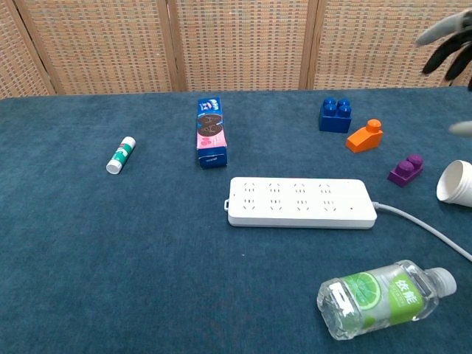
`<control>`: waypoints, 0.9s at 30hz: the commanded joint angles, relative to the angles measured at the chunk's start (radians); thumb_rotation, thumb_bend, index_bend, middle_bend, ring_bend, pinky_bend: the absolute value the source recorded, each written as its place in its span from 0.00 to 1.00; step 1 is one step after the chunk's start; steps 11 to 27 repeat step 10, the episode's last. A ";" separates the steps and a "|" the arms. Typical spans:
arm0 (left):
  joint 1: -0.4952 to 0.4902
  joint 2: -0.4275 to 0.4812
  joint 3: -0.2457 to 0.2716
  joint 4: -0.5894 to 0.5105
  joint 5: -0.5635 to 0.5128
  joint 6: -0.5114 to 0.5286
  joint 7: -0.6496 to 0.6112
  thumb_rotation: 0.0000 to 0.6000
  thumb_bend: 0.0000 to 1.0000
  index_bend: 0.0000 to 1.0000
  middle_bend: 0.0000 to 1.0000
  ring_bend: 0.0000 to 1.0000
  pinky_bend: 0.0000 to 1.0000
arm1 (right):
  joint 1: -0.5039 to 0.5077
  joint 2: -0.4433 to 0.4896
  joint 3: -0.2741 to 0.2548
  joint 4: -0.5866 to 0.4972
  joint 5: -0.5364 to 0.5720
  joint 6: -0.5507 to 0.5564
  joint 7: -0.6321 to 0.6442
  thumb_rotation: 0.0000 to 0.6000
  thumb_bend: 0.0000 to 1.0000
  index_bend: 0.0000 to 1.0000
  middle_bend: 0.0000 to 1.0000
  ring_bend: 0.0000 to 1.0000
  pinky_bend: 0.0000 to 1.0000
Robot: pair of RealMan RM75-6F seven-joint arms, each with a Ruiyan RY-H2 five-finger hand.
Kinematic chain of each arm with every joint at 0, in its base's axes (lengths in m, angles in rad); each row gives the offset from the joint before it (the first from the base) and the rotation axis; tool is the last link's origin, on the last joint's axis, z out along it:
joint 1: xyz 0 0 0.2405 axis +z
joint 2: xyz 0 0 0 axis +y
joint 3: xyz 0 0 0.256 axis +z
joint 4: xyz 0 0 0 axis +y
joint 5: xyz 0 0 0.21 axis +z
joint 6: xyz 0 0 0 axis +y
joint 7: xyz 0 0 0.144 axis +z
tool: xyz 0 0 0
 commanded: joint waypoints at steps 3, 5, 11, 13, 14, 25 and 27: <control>0.005 -0.013 0.008 0.025 -0.018 -0.013 0.003 1.00 0.00 0.00 0.00 0.00 0.00 | -0.174 -0.058 -0.083 0.217 -0.065 0.180 -0.032 1.00 0.00 0.00 0.00 0.00 0.00; 0.002 -0.018 0.010 0.032 -0.019 -0.020 0.008 1.00 0.00 0.00 0.00 0.00 0.00 | -0.198 -0.082 -0.077 0.243 -0.042 0.196 -0.044 1.00 0.00 0.00 0.00 0.00 0.00; 0.004 -0.027 0.013 0.045 -0.014 -0.019 0.011 1.00 0.00 0.00 0.00 0.00 0.00 | -0.222 -0.098 -0.052 0.264 -0.020 0.218 -0.068 1.00 0.00 0.00 0.00 0.00 0.00; 0.004 -0.027 0.013 0.045 -0.014 -0.019 0.011 1.00 0.00 0.00 0.00 0.00 0.00 | -0.222 -0.098 -0.052 0.264 -0.020 0.218 -0.068 1.00 0.00 0.00 0.00 0.00 0.00; 0.004 -0.027 0.013 0.045 -0.014 -0.019 0.011 1.00 0.00 0.00 0.00 0.00 0.00 | -0.222 -0.098 -0.052 0.264 -0.020 0.218 -0.068 1.00 0.00 0.00 0.00 0.00 0.00; 0.004 -0.027 0.013 0.045 -0.014 -0.019 0.011 1.00 0.00 0.00 0.00 0.00 0.00 | -0.222 -0.098 -0.052 0.264 -0.020 0.218 -0.068 1.00 0.00 0.00 0.00 0.00 0.00; 0.004 -0.027 0.013 0.045 -0.014 -0.019 0.011 1.00 0.00 0.00 0.00 0.00 0.00 | -0.222 -0.098 -0.052 0.264 -0.020 0.218 -0.068 1.00 0.00 0.00 0.00 0.00 0.00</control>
